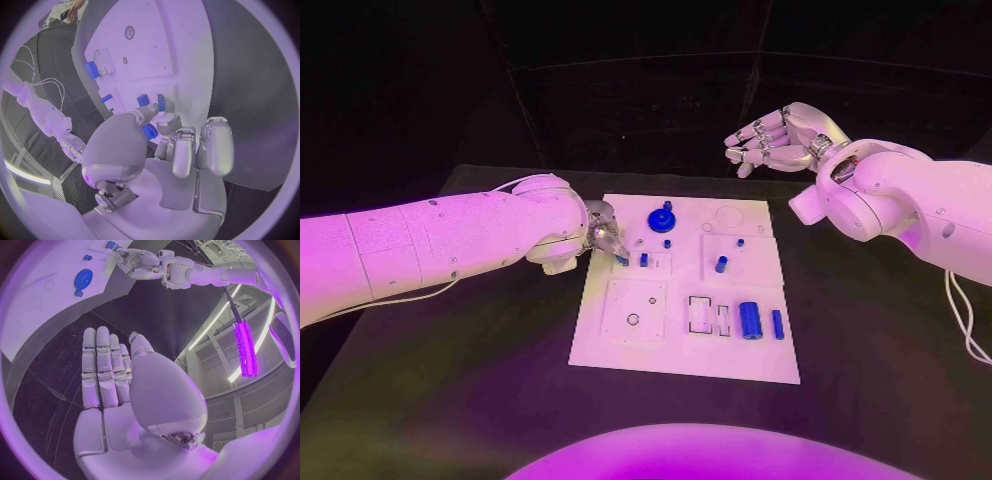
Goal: Assemble the parts on the task board
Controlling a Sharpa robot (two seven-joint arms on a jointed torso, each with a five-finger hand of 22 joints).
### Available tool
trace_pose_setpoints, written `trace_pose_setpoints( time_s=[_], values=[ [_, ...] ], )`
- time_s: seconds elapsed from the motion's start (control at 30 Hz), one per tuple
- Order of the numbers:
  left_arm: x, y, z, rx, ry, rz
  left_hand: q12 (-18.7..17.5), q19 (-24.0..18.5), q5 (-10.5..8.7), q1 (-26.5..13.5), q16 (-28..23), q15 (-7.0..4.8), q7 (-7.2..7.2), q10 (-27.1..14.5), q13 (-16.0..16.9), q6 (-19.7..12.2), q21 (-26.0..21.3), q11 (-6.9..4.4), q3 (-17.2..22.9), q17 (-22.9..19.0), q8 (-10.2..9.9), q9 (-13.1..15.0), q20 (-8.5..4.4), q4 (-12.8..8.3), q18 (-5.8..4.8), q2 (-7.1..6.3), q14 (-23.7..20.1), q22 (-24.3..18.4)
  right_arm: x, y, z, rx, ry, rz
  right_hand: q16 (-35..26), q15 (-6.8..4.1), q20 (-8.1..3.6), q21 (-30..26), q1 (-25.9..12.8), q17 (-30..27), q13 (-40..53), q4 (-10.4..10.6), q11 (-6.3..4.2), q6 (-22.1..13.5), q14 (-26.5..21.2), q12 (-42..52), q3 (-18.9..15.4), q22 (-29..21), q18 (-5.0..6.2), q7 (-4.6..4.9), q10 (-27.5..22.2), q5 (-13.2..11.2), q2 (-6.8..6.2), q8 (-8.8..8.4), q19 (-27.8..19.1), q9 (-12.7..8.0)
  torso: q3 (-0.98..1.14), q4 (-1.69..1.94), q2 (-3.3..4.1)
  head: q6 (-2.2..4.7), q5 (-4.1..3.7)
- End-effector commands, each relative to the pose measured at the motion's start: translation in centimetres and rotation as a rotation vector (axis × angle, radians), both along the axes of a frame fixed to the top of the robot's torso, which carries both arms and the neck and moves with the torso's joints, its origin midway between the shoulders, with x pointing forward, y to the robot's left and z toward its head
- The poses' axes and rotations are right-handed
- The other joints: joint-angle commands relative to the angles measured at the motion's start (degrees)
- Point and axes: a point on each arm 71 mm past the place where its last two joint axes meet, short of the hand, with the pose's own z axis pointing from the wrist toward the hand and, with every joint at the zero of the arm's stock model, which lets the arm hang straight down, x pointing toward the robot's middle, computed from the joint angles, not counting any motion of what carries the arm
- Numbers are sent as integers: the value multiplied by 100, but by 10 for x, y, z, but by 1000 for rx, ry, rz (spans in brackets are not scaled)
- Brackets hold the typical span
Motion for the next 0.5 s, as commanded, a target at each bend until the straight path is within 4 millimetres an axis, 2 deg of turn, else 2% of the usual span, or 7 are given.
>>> trace_pose_setpoints(
  time_s=[0.03,0.3,0.5],
  values=[
    [0,2,-1,32,5,-7,0,120,10,-18,18,-47,-38,34,-14,17,-17,-15,508,1509,25,13,-18,-476,38,48,606,319,0,2,2,2,-4,10,-38,15,5,-39,-39,-7,-9,33,-1,-22,35,-15,-1,-6,16,26,-22,5,9,-31,52,5,-4,2,8,-12,-14],
    [-1,-1,-1,32,8,-17,-2,120,10,-18,18,-48,-39,33,-16,17,-18,-15,509,1509,28,15,-18,-477,38,47,606,318,0,2,2,2,-4,11,-38,15,5,-39,-39,-7,-9,33,-1,-22,35,-15,-1,-6,16,26,-22,5,9,-31,52,5,1,-1,1,-33,11],
    [-1,-2,-1,31,8,-21,-2,120,10,-18,18,-48,-39,33,-16,17,-18,-15,509,1509,28,15,-18,-477,38,46,606,318,0,2,2,3,-5,11,-38,15,5,-39,-39,-7,-9,33,-1,-22,35,-15,-1,-6,16,26,-22,5,9,-31,52,5,3,6,-3,-38,1]
  ],
)
